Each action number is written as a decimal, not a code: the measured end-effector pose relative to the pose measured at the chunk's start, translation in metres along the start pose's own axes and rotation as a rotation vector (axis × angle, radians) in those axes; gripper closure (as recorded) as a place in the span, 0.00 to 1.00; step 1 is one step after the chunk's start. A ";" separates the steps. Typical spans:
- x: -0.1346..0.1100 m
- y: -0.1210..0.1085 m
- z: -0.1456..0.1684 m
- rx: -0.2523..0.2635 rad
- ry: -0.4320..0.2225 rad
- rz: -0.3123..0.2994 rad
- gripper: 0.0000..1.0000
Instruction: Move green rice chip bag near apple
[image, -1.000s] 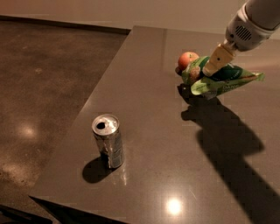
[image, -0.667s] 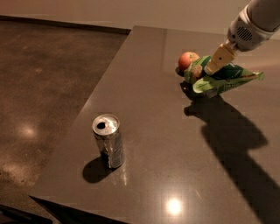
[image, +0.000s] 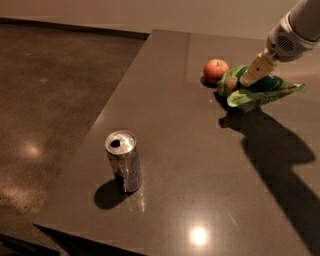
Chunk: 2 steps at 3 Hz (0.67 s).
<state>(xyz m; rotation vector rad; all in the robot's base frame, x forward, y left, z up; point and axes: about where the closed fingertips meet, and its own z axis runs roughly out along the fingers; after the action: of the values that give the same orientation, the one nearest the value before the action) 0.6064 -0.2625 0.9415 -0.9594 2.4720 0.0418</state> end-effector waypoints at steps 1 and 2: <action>-0.001 0.001 0.002 -0.003 0.001 -0.001 0.25; -0.001 0.002 0.004 -0.005 0.003 -0.003 0.03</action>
Offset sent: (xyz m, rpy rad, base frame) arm 0.0006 0.0013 -0.0013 0.0003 0.0021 0.0020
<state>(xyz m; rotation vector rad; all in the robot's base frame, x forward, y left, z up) 0.6079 -0.2597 0.9382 -0.9657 2.4742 0.0464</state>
